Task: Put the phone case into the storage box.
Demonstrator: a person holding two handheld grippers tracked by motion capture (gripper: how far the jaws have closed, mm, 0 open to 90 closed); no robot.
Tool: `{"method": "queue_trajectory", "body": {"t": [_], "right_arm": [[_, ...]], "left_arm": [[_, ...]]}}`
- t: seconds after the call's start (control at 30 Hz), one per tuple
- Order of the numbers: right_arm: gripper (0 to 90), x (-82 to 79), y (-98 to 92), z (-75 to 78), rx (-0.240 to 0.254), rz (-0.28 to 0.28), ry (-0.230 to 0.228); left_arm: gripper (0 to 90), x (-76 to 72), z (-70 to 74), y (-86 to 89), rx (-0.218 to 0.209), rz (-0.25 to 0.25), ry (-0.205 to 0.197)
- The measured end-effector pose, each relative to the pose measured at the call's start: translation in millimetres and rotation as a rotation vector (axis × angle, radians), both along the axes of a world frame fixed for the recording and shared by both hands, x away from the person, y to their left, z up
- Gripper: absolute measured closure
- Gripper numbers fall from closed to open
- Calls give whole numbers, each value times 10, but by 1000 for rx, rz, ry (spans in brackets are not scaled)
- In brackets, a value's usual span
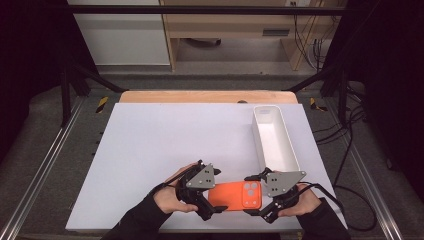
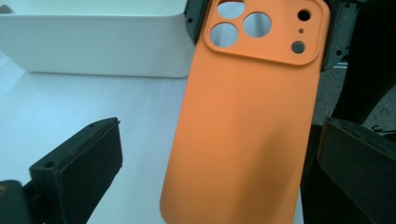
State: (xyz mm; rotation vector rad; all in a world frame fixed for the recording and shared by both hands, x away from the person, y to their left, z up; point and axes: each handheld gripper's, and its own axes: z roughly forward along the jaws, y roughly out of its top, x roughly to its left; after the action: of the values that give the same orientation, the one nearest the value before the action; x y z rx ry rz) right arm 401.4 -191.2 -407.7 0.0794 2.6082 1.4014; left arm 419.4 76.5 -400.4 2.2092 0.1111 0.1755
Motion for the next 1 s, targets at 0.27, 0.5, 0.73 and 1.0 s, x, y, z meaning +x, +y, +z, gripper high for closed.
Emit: {"method": "queue_trajectory", "body": {"t": [0.27,0.5,0.73,1.0], "right_arm": [[163,19,-14,27,-18,-12,16],[163,54,-14,72,-33,-12,30],[162,76,28,207,-70,7,36],[162,139,59,344,-131,26,55]], "left_arm": [[0,36,20,70,1,30,11],[0,42,45,140,-6,36,14],[0,37,37,218,-5,52,19],[0,36,12,237,8,42,34]]}}
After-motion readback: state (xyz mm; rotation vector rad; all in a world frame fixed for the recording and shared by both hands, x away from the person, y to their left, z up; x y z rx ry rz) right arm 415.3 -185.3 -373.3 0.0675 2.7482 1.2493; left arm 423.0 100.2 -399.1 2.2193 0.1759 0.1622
